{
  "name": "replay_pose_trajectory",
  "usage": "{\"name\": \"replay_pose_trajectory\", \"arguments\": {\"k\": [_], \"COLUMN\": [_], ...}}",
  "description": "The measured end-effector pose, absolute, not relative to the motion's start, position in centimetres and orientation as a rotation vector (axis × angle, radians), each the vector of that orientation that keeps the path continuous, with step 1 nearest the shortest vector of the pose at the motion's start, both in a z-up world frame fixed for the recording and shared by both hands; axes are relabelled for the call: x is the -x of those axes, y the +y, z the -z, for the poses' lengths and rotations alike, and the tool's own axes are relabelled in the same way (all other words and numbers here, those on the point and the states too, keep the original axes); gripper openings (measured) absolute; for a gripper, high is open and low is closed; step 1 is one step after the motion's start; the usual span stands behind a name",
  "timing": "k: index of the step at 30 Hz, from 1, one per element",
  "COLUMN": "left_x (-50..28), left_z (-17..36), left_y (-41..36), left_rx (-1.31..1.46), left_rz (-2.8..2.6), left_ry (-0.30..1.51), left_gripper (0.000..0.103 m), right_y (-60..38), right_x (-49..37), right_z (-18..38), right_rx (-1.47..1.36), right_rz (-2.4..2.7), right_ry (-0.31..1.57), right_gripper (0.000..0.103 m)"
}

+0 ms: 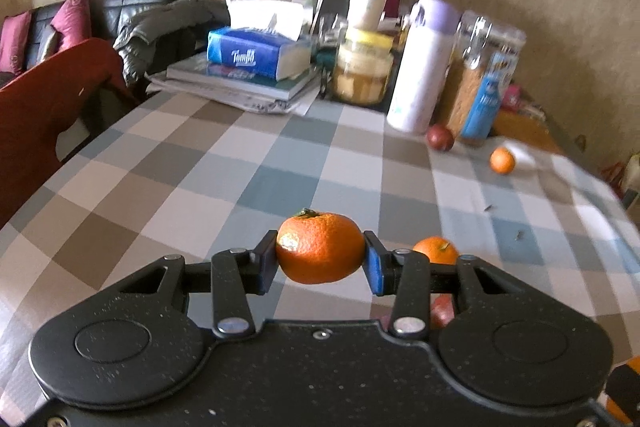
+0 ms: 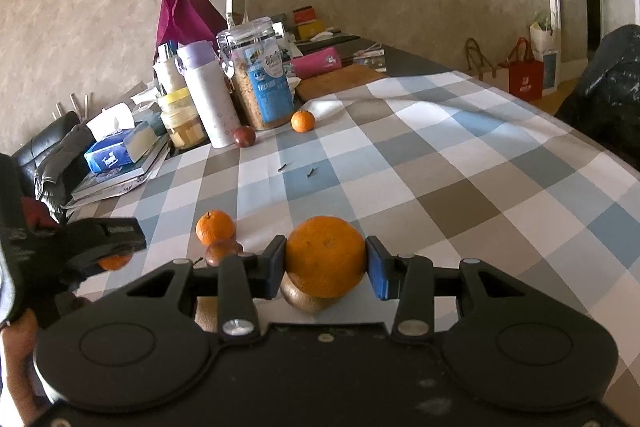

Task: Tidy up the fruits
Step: 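Lift both held mandarins off the table and carry them back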

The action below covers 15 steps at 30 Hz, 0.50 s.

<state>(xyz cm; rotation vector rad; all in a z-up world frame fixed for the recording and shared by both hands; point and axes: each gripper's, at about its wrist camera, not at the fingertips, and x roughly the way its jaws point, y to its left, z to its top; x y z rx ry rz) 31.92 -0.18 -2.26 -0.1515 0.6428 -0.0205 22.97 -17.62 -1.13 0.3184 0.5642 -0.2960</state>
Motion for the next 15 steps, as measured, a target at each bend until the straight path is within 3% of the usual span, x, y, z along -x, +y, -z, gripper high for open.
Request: {"name": "replay_pose_trajectory", "arguments": {"k": [9,15], "left_x": [-31.69,-31.64], "left_z": [1.92,2.42], "left_y": [-0.79,-0.16], "left_rx": [0.108,0.157], "left_rz": [0.013,-0.001], "left_ry": [0.625,0.778], "left_gripper": [0.051,0.051], "right_y": [-17.92,-18.39], "right_x": [-23.24,-23.72], "right_z": [1.17,1.45], "right_rx": [-0.325,-0.352], "right_rz": [0.31,0.309], "right_ry": [0.58,0.616], "right_gripper": [0.044,0.044]}}
